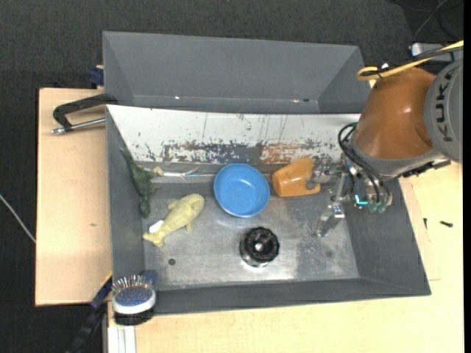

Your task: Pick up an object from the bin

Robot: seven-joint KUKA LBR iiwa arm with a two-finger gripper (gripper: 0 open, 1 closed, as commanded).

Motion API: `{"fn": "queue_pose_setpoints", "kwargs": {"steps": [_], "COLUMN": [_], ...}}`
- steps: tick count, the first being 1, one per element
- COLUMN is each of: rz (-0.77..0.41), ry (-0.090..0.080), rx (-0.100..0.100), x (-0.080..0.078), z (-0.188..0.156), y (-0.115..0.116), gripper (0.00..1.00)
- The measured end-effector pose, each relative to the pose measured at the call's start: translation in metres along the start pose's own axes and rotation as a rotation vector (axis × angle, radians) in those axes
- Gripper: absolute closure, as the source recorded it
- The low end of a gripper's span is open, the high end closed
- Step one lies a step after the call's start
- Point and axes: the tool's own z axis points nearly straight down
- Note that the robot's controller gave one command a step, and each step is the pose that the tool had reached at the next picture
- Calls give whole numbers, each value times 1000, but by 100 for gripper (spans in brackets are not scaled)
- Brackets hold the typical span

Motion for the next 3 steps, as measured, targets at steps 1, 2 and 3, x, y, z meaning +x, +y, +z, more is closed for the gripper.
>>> {"fn": "queue_pose_setpoints", "kwargs": {"steps": [1,2,3], "rz": [-230,-399,-400], "ry": [-10,-16,-22], "rx": [1,2,2], "x": [4,48,46], "z": [56,56,55], "y": [107,133,134], "gripper": [0,0,100]}}
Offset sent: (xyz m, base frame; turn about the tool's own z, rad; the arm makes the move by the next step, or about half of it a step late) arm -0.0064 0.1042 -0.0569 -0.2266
